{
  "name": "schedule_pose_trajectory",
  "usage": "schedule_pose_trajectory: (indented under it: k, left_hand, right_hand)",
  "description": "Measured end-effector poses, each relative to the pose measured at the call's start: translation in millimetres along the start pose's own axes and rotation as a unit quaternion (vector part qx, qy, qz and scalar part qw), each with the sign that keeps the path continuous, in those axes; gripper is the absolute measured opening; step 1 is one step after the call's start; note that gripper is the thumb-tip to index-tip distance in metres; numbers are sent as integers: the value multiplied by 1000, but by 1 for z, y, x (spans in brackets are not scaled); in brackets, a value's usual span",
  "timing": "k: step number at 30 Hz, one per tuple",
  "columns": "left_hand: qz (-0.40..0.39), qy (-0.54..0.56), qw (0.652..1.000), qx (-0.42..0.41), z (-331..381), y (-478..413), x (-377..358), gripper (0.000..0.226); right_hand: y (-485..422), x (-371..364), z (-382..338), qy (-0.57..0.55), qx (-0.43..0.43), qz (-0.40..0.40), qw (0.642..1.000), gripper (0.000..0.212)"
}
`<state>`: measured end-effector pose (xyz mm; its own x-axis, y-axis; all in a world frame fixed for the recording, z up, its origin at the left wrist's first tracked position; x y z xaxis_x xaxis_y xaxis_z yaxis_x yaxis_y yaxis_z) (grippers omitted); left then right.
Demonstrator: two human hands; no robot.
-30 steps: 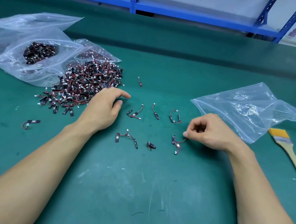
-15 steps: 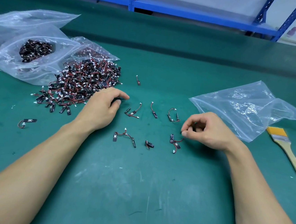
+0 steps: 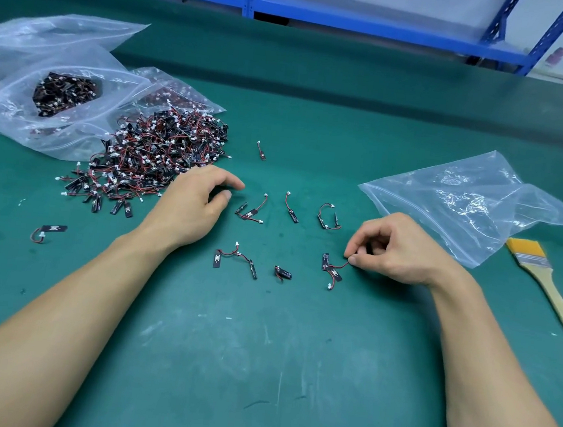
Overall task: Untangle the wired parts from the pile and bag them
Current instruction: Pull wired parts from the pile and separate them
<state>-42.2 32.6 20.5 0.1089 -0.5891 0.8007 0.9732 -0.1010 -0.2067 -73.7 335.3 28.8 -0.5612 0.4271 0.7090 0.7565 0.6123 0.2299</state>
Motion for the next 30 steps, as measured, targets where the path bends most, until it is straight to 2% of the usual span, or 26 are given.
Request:
schedule_pose_trajectory:
  k: [11, 21, 30]
  left_hand:
    - [-5, -2, 1000, 2, 0, 0, -1, 24]
    - [-6, 0, 1000, 5, 0, 0, 0, 27]
    - [-6, -1, 1000, 0, 1, 0, 0, 29]
  right_hand:
    - [5, 3, 1, -7, -18, 31, 999, 29]
    - [-1, 4, -4, -40, -3, 113, 993, 33]
    - [-3, 1, -5, -40, 4, 118, 992, 34]
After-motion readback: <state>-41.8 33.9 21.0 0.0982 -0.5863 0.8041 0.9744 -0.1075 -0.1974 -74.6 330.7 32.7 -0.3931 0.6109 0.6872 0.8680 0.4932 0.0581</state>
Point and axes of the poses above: each hand's wrist, its own y-axis away from the middle knuckle, its own x-axis out of the back of the hand, z = x × y, the point moved 5 cm from there along -y, towards the middle knuckle, and after that the axes turned 9 degrees about -z, right-handed, at the moved point
